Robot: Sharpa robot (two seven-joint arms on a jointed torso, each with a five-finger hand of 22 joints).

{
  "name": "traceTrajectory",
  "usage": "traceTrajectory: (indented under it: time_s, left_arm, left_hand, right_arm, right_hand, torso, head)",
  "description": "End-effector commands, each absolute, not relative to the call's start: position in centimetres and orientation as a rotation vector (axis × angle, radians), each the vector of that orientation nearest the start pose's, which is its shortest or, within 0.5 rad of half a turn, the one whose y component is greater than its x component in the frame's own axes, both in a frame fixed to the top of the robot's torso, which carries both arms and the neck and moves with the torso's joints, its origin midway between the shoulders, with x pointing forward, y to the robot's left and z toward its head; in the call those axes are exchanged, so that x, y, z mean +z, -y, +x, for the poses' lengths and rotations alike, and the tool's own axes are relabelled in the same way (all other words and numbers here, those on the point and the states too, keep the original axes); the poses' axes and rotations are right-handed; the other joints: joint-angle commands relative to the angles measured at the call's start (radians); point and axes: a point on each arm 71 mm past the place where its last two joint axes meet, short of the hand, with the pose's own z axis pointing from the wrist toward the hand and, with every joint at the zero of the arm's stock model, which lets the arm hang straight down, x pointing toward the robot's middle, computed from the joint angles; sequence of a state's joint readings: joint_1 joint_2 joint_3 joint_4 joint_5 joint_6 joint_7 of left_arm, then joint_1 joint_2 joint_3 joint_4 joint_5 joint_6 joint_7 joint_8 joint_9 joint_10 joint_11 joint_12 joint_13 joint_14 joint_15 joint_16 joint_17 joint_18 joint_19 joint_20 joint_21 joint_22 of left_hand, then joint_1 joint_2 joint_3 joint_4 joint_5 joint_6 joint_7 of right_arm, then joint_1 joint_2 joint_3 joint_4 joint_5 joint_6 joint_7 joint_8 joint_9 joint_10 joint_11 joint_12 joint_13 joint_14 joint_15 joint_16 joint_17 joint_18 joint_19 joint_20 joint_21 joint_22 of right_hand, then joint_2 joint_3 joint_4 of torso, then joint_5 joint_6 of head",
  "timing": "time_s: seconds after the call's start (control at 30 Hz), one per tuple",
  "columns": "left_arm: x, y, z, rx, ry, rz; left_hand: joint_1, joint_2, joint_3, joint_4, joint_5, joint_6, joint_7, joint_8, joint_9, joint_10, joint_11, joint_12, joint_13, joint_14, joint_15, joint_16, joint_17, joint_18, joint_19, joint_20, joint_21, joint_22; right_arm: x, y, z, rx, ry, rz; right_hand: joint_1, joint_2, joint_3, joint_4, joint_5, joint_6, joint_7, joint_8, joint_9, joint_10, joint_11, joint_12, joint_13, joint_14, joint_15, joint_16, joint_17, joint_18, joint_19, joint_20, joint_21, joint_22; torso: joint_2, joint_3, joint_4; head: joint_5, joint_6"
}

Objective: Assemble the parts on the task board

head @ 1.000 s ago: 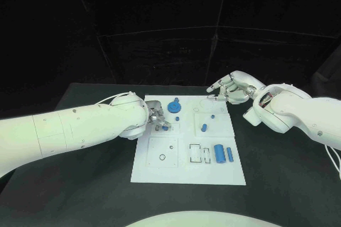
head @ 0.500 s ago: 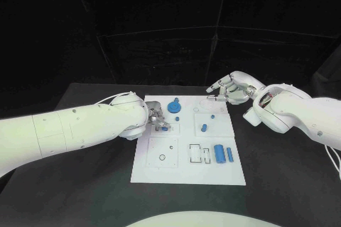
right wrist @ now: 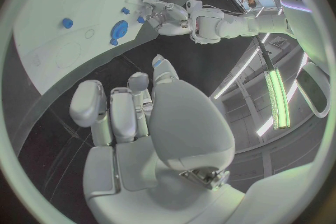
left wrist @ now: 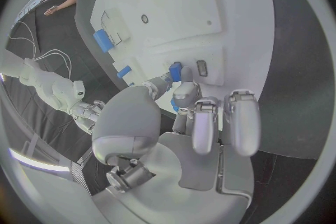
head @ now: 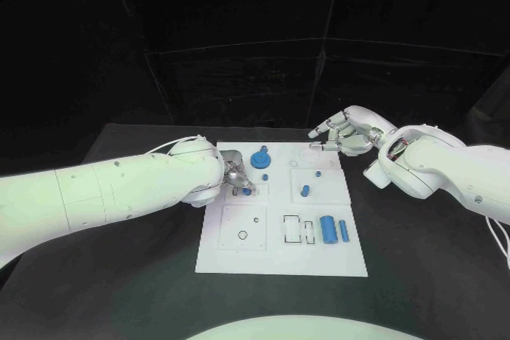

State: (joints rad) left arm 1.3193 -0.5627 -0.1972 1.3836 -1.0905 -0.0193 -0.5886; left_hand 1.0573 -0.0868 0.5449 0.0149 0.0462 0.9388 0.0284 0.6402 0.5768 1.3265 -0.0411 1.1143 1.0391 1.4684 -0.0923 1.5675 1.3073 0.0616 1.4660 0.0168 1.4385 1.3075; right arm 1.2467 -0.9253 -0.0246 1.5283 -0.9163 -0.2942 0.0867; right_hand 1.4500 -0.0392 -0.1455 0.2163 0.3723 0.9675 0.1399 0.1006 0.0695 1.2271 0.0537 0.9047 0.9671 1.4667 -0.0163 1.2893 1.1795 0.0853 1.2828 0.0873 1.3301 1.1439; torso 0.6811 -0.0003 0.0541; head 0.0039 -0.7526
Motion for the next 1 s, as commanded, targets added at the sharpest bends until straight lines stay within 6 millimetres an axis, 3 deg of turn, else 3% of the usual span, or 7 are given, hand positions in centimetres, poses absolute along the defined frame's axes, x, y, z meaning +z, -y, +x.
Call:
traceTrajectory:
  time_s: [0.03, 0.57, 0.73, 0.83, 1.0]
  left_arm:
    - [-22.6, -12.4, 49.9, -0.319, -2.261, -0.059]
    - [-22.7, -12.3, 50.4, -0.294, -2.268, -0.061]
    - [-22.7, -12.6, 50.5, -0.284, -2.261, -0.076]
    - [-22.6, -12.9, 50.6, -0.282, -2.255, -0.087]
    - [-22.3, -13.5, 50.7, -0.291, -2.239, -0.107]
  left_hand:
    - [-0.018, -0.003, -0.019, 0.008, 0.004, 0.012, -0.001, 0.004, 0.003, 0.009, -0.001, 0.008, 0.004, 0.102, -0.007, 0.003, 0.263, -0.019, 0.041, -0.007, 0.002, 0.063]
    - [-0.116, -0.005, -0.106, 0.085, 0.004, 0.03, -0.006, 0.018, 0.018, 0.021, -0.005, 0.027, 0.022, 0.102, -0.011, 0.003, 0.263, -0.023, 0.048, -0.011, 0.014, 0.083]
    - [-0.159, -0.019, -0.166, 0.12, 0.004, 0.031, -0.006, 0.021, 0.023, 0.02, -0.005, 0.028, 0.021, 0.102, -0.011, 0.003, 0.263, -0.023, 0.048, -0.011, 0.014, 0.083]
    - [-0.189, -0.043, -0.229, 0.146, 0.004, 0.03, -0.009, 0.023, 0.026, 0.02, -0.006, 0.028, 0.022, 0.102, -0.013, 0.003, 0.263, -0.023, 0.048, -0.013, 0.014, 0.085]
    - [-0.19, -0.044, -0.301, 0.175, 0.002, 0.027, -0.011, 0.024, 0.031, 0.018, -0.009, 0.027, 0.02, 0.102, -0.016, 0.003, 0.263, -0.023, 0.047, -0.015, 0.011, 0.083]
  right_arm:
    - [-15.3, 23.6, 49.2, 0.994, -1.663, 0.272]
    - [-15.3, 23.6, 49.2, 0.995, -1.662, 0.272]
    - [-15.3, 23.6, 49.2, 0.993, -1.662, 0.273]
    - [-15.3, 23.6, 49.2, 0.992, -1.662, 0.273]
    - [-15.3, 23.7, 49.3, 0.991, -1.662, 0.274]
  right_hand:
    - [-0.001, 0.011, -0.006, -0.001, 0.001, 0.002, 0.0, 0.005, -0.001, -0.002, -0.002, -0.006, -0.001, 0.019, -0.006, -0.003, -0.002, 0.011, -0.006, 0.003, -0.006, -0.001]
    - [-0.006, 0.011, -0.01, 0.001, 0.0, 0.002, 0.0, 0.005, -0.001, -0.004, -0.002, -0.009, -0.005, 0.019, -0.006, -0.005, -0.004, 0.011, -0.007, 0.003, -0.008, -0.004]
    - [-0.013, 0.011, -0.016, 0.005, -0.002, 0.0, 0.0, 0.005, -0.001, -0.008, -0.002, -0.017, -0.014, 0.018, -0.005, -0.01, -0.008, 0.012, -0.01, 0.003, -0.013, -0.01]
    - [-0.015, 0.012, -0.018, 0.006, -0.003, 0.0, 0.0, 0.005, -0.001, -0.008, -0.002, -0.018, -0.016, 0.018, -0.005, -0.012, -0.01, 0.013, -0.011, 0.003, -0.015, -0.012]
    - [-0.017, 0.012, -0.019, 0.007, -0.005, 0.0, 0.0, 0.005, -0.001, -0.009, -0.002, -0.02, -0.017, 0.017, -0.005, -0.014, -0.012, 0.013, -0.012, 0.003, -0.016, -0.014]
  torso:
    - [0.0, -0.0004, 0.0003]
    - [-0.001, -0.0004, 0.0008]
    - [0.0, -0.0015, 0.0009]
    - [-0.001, -0.0014, 0.0007]
    - [-0.001, -0.0014, 0.0004]
  head:
    - [0.0, -0.001]
    - [-0.006, -0.004]
    - [-0.005, -0.002]
    - [-0.005, -0.001]
    - [-0.007, 0.0]
